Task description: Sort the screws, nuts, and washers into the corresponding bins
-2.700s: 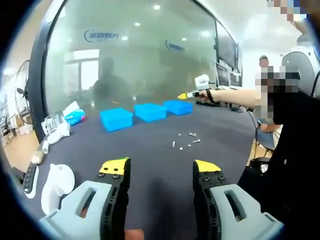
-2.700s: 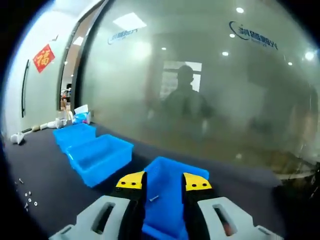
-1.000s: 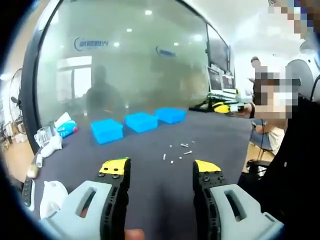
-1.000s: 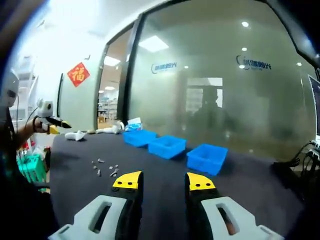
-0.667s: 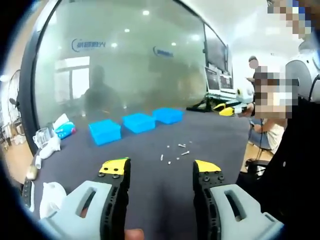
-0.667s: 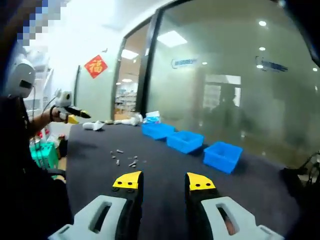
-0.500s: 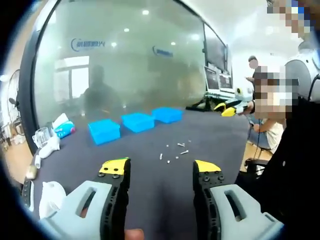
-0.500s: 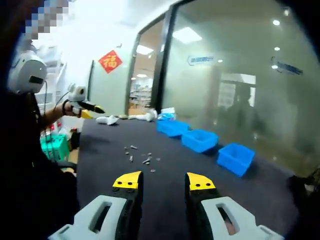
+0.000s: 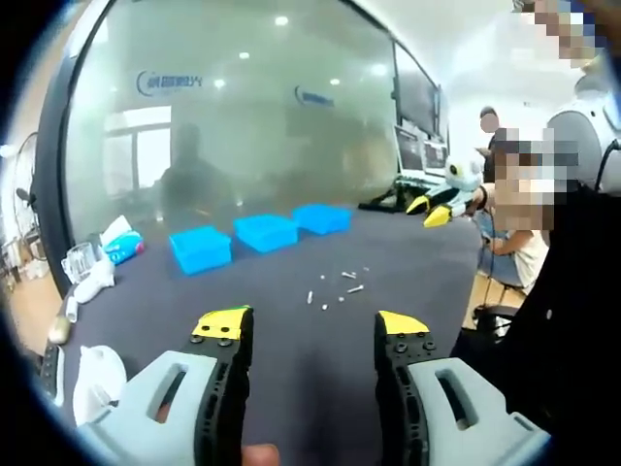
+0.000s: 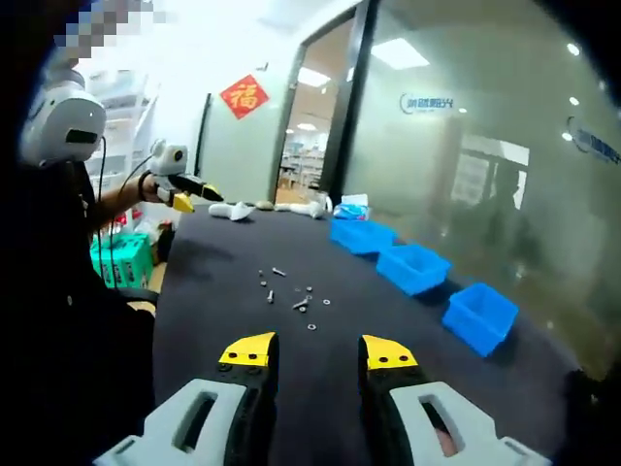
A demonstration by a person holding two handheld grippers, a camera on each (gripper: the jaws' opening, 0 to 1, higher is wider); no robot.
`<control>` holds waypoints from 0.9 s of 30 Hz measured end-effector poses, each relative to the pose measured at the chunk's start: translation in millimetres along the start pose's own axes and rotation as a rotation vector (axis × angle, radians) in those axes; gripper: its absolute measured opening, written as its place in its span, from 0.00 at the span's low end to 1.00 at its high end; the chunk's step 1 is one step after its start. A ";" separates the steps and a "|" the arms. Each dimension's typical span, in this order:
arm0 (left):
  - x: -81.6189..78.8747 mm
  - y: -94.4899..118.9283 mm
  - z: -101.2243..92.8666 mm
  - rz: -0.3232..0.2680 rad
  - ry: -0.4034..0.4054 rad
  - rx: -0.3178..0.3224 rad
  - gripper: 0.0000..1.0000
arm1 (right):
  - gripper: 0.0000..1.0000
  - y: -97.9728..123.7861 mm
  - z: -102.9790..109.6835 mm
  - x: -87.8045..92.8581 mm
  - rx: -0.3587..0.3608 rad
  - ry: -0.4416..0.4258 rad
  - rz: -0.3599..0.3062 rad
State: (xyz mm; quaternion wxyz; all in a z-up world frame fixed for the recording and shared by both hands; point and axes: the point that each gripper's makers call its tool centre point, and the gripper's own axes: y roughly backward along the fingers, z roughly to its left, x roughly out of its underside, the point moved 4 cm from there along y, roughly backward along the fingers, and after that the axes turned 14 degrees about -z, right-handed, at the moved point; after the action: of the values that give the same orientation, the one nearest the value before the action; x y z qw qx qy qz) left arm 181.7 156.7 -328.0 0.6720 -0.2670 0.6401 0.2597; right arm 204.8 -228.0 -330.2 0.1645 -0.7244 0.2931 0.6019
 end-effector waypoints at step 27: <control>6.1 4.3 6.2 -0.018 0.024 -0.018 0.49 | 0.29 -125.8 20.5 -12.3 -0.346 0.159 0.154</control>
State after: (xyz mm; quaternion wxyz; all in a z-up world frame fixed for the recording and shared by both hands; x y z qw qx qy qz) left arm 183.5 164.2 -333.9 0.6641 -0.2817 0.6435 0.2561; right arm 265.9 -115.7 -337.3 -0.0327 -0.7625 0.2520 0.5950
